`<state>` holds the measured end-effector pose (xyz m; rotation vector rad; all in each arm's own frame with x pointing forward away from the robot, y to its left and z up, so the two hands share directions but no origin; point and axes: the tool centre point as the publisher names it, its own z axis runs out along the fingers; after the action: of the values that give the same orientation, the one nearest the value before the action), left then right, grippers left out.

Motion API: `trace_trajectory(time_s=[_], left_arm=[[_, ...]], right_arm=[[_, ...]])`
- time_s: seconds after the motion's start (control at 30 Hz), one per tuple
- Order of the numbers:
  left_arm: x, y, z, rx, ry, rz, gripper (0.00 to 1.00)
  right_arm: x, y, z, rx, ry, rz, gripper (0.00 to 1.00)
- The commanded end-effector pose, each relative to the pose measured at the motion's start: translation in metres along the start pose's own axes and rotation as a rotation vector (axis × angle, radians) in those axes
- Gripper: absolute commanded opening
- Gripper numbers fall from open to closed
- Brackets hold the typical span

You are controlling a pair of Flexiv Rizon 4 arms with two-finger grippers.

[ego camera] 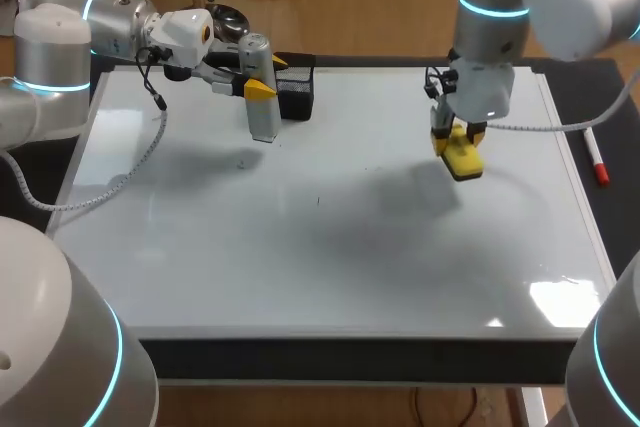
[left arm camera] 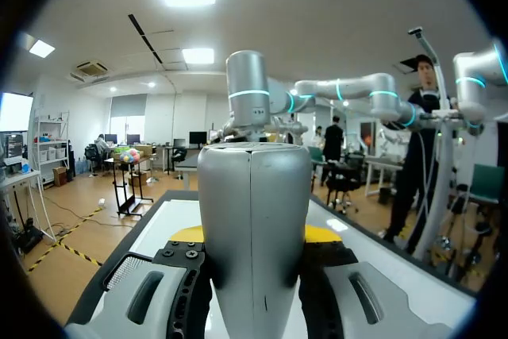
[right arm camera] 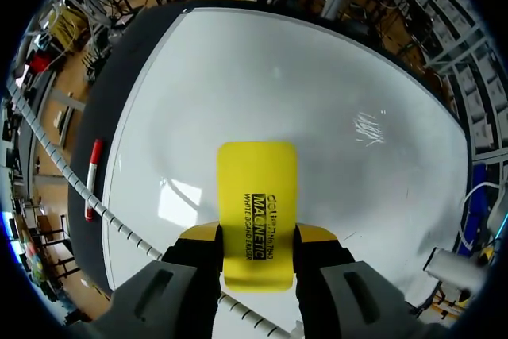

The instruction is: Pick up the inspection probe, press it on each red-marked spot on the whiteboard one by one, put down the probe, pick up the eraser, and wipe off all the red marks.

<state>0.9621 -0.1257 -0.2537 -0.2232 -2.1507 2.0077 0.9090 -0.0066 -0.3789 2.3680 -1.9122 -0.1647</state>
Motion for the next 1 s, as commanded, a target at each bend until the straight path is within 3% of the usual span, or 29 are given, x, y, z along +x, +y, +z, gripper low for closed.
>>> trace_trajectory(time_s=[0.03, 0.2, 0.53, 0.67, 1.0], left_arm=[[0.0, -0.001, 0.0, -0.001, -0.001, 0.0, 0.0], [0.0, -0.001, 0.0, -0.001, -0.001, 0.0, 0.0], [0.0, -0.001, 0.0, -0.001, -0.001, 0.0, 0.0], [0.0, -0.001, 0.0, -0.001, -0.001, 0.0, 0.0], [0.0, -0.001, 0.0, -0.001, -0.001, 0.0, 0.0]], right_arm=[[0.002, -0.022, -0.006, -0.019, 0.0, -0.005, 0.0], [0.002, -0.046, -0.012, -0.022, 0.0, -0.016, 0.0], [-0.023, -0.082, -0.018, -0.018, -0.013, -0.027, 0.0], [-0.041, -0.09, -0.013, -0.019, -0.019, -0.036, 0.0], [-0.053, -0.112, -0.007, -0.017, -0.035, -0.018, 0.0]])
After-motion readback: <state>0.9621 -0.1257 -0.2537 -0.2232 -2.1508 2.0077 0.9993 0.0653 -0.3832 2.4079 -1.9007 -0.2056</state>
